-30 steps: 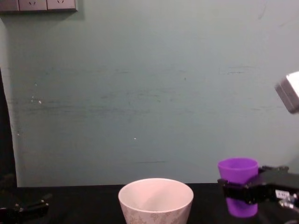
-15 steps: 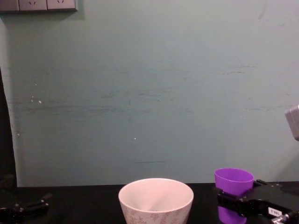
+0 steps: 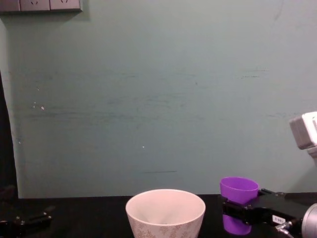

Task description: Pick up the cup and pour the mung beans from the cup into the bowl.

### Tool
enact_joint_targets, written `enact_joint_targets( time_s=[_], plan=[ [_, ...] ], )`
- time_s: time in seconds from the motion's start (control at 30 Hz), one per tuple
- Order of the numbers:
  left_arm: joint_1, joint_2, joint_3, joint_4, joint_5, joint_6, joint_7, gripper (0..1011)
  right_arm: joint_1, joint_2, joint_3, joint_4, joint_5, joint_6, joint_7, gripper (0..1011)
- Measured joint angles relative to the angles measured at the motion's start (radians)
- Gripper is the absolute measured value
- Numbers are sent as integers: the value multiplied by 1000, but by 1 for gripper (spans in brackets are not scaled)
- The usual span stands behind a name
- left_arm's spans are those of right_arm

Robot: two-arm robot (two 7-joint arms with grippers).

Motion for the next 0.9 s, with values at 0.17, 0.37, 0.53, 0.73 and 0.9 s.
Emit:
enact_joint_targets(
  time_s=[0.17, 0.37, 0.53, 0.73, 0.9],
  plan=[
    [0, 0, 0, 0, 0, 0, 0, 1011, 16, 3, -13, 30, 9, -4, -3, 731],
    [0, 0, 0, 0, 0, 0, 0, 1011, 18, 7, -21, 40, 25, -7, -9, 854],
    [0, 0, 0, 0, 0, 0, 0, 1011, 14, 13, -28, 29, 41, -7, -14, 966],
    [0, 0, 0, 0, 0, 0, 0, 1011, -7, 19, -32, -32, 57, -7, -21, 1003],
    [0, 0, 0, 0, 0, 0, 0, 1011, -39, 25, -34, -124, 69, -4, -42, 1002]
  ],
)
